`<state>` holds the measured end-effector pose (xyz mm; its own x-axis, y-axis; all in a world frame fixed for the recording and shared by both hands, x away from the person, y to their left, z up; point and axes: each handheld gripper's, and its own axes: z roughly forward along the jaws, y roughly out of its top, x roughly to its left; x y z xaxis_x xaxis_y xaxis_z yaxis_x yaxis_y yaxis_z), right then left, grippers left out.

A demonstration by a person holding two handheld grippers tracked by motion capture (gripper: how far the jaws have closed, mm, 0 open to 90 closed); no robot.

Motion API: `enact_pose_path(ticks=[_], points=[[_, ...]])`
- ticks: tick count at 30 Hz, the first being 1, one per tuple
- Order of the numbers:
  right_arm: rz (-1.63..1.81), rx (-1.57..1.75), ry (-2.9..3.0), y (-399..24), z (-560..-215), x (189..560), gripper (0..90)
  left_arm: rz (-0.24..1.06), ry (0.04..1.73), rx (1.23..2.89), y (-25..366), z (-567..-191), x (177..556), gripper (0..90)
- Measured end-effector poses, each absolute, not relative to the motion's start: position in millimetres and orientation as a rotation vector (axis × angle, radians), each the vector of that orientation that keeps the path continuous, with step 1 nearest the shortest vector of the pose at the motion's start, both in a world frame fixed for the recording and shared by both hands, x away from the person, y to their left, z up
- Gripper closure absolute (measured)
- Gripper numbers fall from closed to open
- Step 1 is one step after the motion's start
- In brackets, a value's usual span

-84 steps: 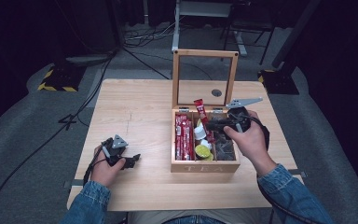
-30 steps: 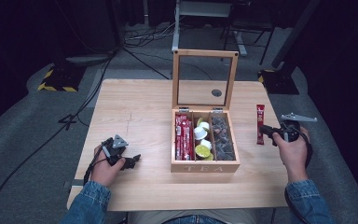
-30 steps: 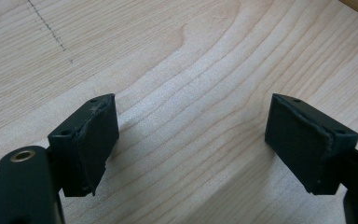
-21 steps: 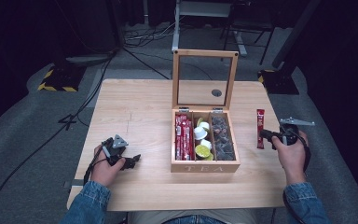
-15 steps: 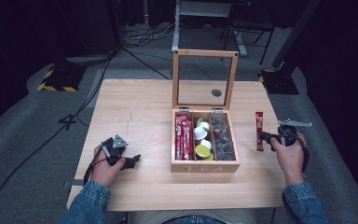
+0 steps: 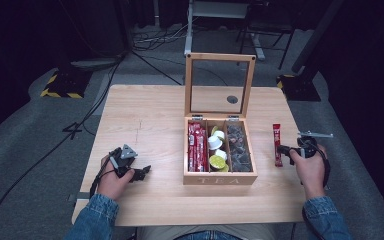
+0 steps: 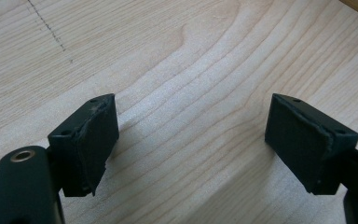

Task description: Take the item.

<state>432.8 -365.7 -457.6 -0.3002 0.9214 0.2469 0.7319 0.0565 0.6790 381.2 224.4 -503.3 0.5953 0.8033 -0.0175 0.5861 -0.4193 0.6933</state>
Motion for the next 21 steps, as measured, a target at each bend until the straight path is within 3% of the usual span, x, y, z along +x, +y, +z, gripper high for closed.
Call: enact_pose_path(ticks=[13, 21], points=[[1.010, 1.758, 2.099, -368, -470, 436, 79.9, 0.417, 1.097, 2.152, 224, -504, 381, 17.6], [1.076, 1.685, 2.078, -367, -465, 435, 60.9, 0.412, 1.095, 2.154, 224, -503, 382, 17.0]])
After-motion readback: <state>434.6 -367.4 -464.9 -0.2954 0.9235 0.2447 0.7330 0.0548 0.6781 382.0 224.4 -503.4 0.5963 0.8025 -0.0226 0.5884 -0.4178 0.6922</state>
